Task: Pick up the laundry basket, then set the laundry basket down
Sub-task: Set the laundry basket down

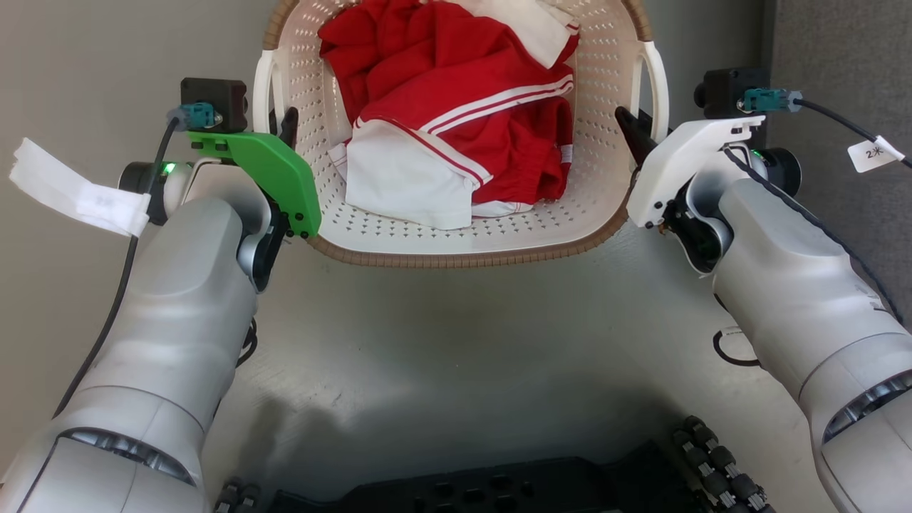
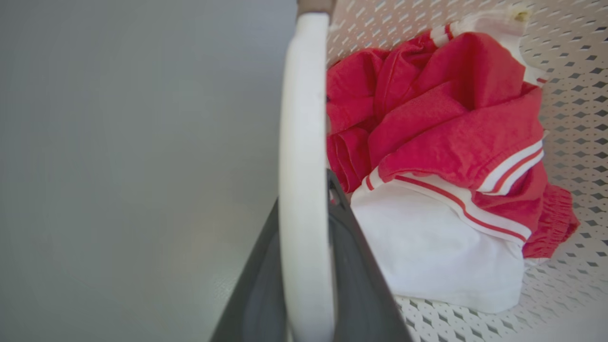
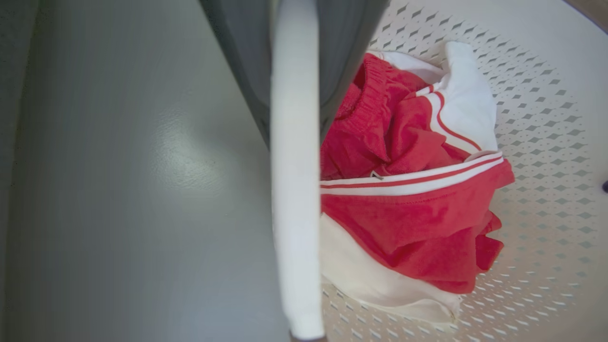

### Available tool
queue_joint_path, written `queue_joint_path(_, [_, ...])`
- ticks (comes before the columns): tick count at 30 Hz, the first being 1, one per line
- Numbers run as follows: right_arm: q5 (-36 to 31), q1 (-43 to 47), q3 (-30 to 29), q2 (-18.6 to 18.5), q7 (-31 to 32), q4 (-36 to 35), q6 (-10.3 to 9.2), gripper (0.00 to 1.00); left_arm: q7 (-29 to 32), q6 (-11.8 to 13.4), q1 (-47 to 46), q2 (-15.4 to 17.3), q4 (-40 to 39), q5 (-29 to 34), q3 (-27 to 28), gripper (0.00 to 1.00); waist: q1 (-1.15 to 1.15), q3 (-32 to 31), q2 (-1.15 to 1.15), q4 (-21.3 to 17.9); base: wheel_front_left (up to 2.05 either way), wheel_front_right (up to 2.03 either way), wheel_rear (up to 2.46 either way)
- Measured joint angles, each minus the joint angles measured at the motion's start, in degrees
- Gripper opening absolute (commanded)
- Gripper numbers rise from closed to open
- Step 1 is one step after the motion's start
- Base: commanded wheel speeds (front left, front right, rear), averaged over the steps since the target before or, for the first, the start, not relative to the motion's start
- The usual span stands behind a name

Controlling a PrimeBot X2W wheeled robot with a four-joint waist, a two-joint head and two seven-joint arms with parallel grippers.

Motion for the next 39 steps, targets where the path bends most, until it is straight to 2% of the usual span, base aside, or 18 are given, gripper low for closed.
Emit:
queue_joint_path(30, [-0.05,-0.30,1.24,0.70,-0.31,3.13,0.45,0.00,-1.33,-2.30,-0.54,-1.01,3.68,0.05,-1.69,0.00,-0.01,1.24,0.00,0.71,0.00,0.00,0.00])
queue_joint_path(31, [-0.05,-0.30,1.29,0.68,-0.31,3.20,0.45,0.19,-1.18,-2.49,-0.55,-1.01,3.79,0.05,-1.69,0.06,-0.01,1.24,0.00,0.73,0.00,0.00,0.00])
queue_joint_path(32, [-0.05,-0.30,1.36,0.67,-0.31,3.24,0.45,0.35,-1.19,-2.53,-0.56,-1.03,3.86,0.04,-1.68,0.27,-0.01,1.23,0.00,0.75,0.00,0.00,0.00])
queue_joint_path(33, [-0.10,-0.29,1.68,0.60,-0.34,3.20,0.52,0.84,-1.24,-2.61,-0.59,-1.02,3.88,0.07,-1.79,0.49,-0.01,1.24,0.00,0.78,0.00,0.00,0.00])
queue_joint_path(34, [-0.09,-0.29,1.70,0.46,-0.51,3.13,0.51,1.00,-1.08,-2.74,-0.69,-0.88,4.02,0.12,-2.10,1.00,-0.01,1.24,0.00,0.81,0.00,0.00,0.00])
queue_joint_path(39, [0.00,-0.28,1.99,-1.29,-0.85,2.72,0.46,1.00,-1.42,-2.77,-1.50,0.59,4.24,0.40,-2.13,1.00,-0.01,1.27,0.00,0.99,0.00,0.00,0.00])
